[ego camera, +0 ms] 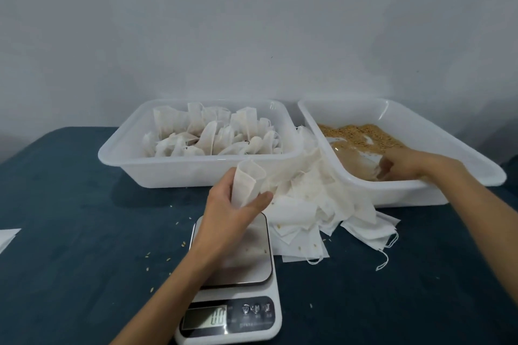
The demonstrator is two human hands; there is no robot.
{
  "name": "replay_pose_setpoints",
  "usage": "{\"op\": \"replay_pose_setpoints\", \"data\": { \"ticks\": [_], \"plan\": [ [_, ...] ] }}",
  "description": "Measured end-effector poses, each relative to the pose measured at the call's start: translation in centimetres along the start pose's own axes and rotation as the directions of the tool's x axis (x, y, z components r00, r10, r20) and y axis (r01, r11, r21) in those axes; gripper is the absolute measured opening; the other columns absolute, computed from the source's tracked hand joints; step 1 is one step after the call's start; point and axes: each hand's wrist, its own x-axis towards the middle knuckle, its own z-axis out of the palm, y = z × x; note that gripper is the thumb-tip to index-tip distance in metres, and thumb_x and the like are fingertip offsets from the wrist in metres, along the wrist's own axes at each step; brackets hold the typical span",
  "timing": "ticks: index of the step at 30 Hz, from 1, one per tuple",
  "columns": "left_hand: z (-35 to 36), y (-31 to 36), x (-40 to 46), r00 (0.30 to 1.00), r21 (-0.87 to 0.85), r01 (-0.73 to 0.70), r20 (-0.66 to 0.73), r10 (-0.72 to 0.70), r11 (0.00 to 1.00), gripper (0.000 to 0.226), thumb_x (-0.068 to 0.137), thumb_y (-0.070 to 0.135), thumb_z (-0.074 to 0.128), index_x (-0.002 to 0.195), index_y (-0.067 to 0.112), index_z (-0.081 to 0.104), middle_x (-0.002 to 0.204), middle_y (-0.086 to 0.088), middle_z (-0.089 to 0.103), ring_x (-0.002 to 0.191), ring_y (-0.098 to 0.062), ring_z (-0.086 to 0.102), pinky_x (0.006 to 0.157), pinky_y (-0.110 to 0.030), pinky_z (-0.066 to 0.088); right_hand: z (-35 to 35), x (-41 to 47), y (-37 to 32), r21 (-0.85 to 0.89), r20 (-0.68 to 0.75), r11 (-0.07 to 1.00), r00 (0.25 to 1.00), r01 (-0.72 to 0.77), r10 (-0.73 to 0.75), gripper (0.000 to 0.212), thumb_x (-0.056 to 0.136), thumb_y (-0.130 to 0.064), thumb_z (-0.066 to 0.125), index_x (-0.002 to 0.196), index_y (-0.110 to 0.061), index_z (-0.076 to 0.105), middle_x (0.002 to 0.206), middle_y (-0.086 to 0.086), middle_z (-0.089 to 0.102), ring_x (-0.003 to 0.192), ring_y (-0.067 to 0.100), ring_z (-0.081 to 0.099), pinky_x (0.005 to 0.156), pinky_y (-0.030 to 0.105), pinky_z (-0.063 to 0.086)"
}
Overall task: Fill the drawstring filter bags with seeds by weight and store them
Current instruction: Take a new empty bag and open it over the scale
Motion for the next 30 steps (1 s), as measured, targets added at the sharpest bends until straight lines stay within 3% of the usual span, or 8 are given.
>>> {"op": "replay_pose_setpoints", "data": {
  "ticks": [6,8,12,16,23,25,28,30],
  "plan": [
    [0.1,-0.3,0.2,0.999,0.025,0.016,-0.032,-0.015,1.0,0.021,0.079,0.034,0.08,0.096,0.033,0.067,0.086,0.007,0.072,0.081,-0.012,0.067,0.078,-0.035,0.058,-1.1,3.0,0.9,0.142,-0.258,0.987,0.96,-0.07,0.105,0.032,0.093,-0.031,0.071,0.077,-0.012,0.052,0.079,0.007,0.061,0.065,0.018,0.054,0.058,0.031,0.038],
    [0.0,-0.5,0.3,0.999,0.023,0.021,-0.044,-0.02,1.0,0.023,0.078,0.034,0.08,0.097,0.036,0.068,0.088,0.008,0.073,0.086,-0.018,0.071,0.083,-0.042,0.06,-1.8,3.8,0.9,0.213,-0.307,0.972,0.938,-0.096,0.159,0.034,0.089,-0.031,0.075,0.076,-0.01,0.052,0.075,0.01,0.062,0.06,0.022,0.059,0.058,0.035,0.046],
    [-0.2,-0.4,0.3,0.999,0.005,0.015,-0.049,-0.015,1.0,0.026,0.078,0.033,0.08,0.1,0.04,0.069,0.093,0.006,0.075,0.092,-0.025,0.072,0.085,-0.042,0.061,-2.4,4.9,1.5,0.149,-0.364,0.965,0.896,-0.215,0.255,0.033,0.082,-0.03,0.081,0.082,-0.008,0.056,0.078,0.01,0.061,0.07,0.025,0.059,0.063,0.034,0.049],
    [-0.1,-0.3,0.2,0.999,0.0,0.008,-0.036,-0.008,1.0,0.023,0.079,0.031,0.079,0.098,0.038,0.068,0.089,0.008,0.074,0.087,-0.019,0.071,0.078,-0.032,0.059,-1.9,6.2,1.4,0.059,-0.311,0.963,0.912,-0.263,0.268,0.007,0.094,-0.011,0.06,0.096,-0.004,0.061,0.083,0.009,0.056,0.081,0.027,0.058,0.074,0.037,0.051],
    [0.1,-0.2,0.1,0.999,-0.019,0.024,-0.023,-0.025,1.0,0.022,0.078,0.031,0.08,0.097,0.036,0.069,0.085,0.008,0.072,0.08,-0.009,0.066,0.075,-0.028,0.057,-2.8,6.7,-2.5,0.154,-0.167,0.979,0.973,-0.132,0.158,0.023,0.094,-0.016,0.069,0.11,-0.006,0.056,0.09,0.013,0.068,0.071,0.025,0.071,0.075,0.044,0.062],
    [0.1,-0.2,0.1,0.999,-0.019,0.024,-0.023,-0.025,1.0,0.023,0.078,0.031,0.08,0.096,0.037,0.069,0.084,0.01,0.072,0.08,-0.008,0.066,0.076,-0.028,0.058,-3.1,6.8,-4.2,0.145,-0.164,0.984,0.979,-0.099,0.122,0.02,0.093,-0.017,0.071,0.104,-0.006,0.058,0.085,0.01,0.069,0.064,0.019,0.071,0.068,0.039,0.061],
    [0.0,-0.2,0.2,0.999,-0.02,0.016,-0.029,-0.017,1.0,0.023,0.078,0.03,0.08,0.097,0.037,0.069,0.086,0.008,0.073,0.081,-0.008,0.067,0.076,-0.028,0.058,-3.3,7.2,-6.6,0.123,-0.168,0.991,0.983,-0.049,0.069,0.019,0.093,-0.02,0.072,0.088,-0.009,0.057,0.074,0.005,0.066,0.057,0.014,0.066,0.05,0.028,0.046],
    [-0.1,-0.2,0.2,0.999,-0.017,0.013,-0.033,-0.014,1.0,0.024,0.078,0.03,0.08,0.097,0.038,0.068,0.086,0.008,0.073,0.081,-0.008,0.067,0.075,-0.027,0.058,-3.3,7.5,-7.5,0.141,-0.155,0.99,0.987,-0.024,0.046,0.023,0.092,-0.017,0.072,0.081,-0.01,0.054,0.073,0.007,0.067,0.059,0.018,0.068,0.052,0.029,0.048]
  ]
}}
